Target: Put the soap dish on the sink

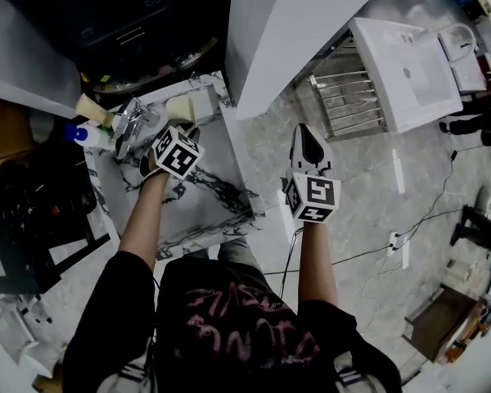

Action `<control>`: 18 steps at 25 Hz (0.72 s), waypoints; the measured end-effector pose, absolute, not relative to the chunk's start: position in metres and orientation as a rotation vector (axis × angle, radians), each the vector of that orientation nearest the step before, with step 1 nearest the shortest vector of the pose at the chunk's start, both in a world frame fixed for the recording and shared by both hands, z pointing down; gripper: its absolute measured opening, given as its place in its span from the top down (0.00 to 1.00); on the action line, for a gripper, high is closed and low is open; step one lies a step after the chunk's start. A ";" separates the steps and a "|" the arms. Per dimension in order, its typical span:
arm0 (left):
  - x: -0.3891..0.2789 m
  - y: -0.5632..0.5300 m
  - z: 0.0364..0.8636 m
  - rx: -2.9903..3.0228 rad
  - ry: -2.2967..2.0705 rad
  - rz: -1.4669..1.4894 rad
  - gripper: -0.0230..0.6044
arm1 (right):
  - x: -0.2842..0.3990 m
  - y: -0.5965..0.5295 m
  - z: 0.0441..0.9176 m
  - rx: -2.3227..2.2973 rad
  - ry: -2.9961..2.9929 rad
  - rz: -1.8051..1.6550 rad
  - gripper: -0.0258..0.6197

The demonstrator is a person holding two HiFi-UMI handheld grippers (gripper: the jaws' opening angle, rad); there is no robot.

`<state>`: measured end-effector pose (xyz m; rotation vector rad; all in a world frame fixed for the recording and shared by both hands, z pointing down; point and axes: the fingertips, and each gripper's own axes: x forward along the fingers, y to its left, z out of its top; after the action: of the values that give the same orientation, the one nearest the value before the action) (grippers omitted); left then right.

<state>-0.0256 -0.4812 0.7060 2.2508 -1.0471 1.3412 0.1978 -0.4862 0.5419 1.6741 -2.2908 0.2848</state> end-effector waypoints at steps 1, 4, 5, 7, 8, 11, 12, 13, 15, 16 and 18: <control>-0.025 -0.481 0.704 2.252 -1.051 1.334 0.85 | 0.198 -0.485 0.542 1.673 -2.291 0.285 0.94; -0.024 -0.478 0.699 2.263 -1.055 1.325 0.83 | 0.196 -0.482 0.541 1.674 -2.297 0.284 0.94; -0.024 -0.478 0.696 2.269 -1.062 1.319 0.83 | 0.195 -0.482 0.540 1.672 -2.300 0.283 0.94; -0.024 -0.476 0.687 2.283 -1.087 1.300 0.83 | 0.192 -0.479 0.537 1.669 -2.307 0.282 0.94; -0.025 -0.475 0.683 2.288 -1.101 1.288 0.83 | 0.191 -0.478 0.534 1.670 -2.311 0.281 0.94; -0.027 -0.473 0.667 2.295 -1.143 1.230 0.83 | 0.187 -0.475 0.528 1.675 -2.323 0.270 0.94; -0.028 -0.473 0.662 2.297 -1.157 1.204 0.83 | 0.186 -0.474 0.526 1.676 -2.326 0.263 0.94; -0.029 -0.472 0.656 2.299 -1.169 1.180 0.83 | 0.183 -0.472 0.524 1.674 -2.331 0.259 0.94; -0.031 -0.469 0.646 2.309 -1.191 1.148 0.84 | 0.176 -0.469 0.516 1.671 -2.344 0.256 0.94; -0.032 -0.467 0.641 2.315 -1.203 1.135 0.86 | 0.174 -0.468 0.513 1.673 -2.346 0.252 0.94; -0.034 -0.464 0.630 2.326 -1.230 1.096 0.87 | 0.172 -0.464 0.510 1.680 -2.346 0.236 0.94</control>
<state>-0.0343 -0.4635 0.6300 2.3262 -1.2298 1.0962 0.1723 -0.4645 0.5097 1.6805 -2.3459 0.2363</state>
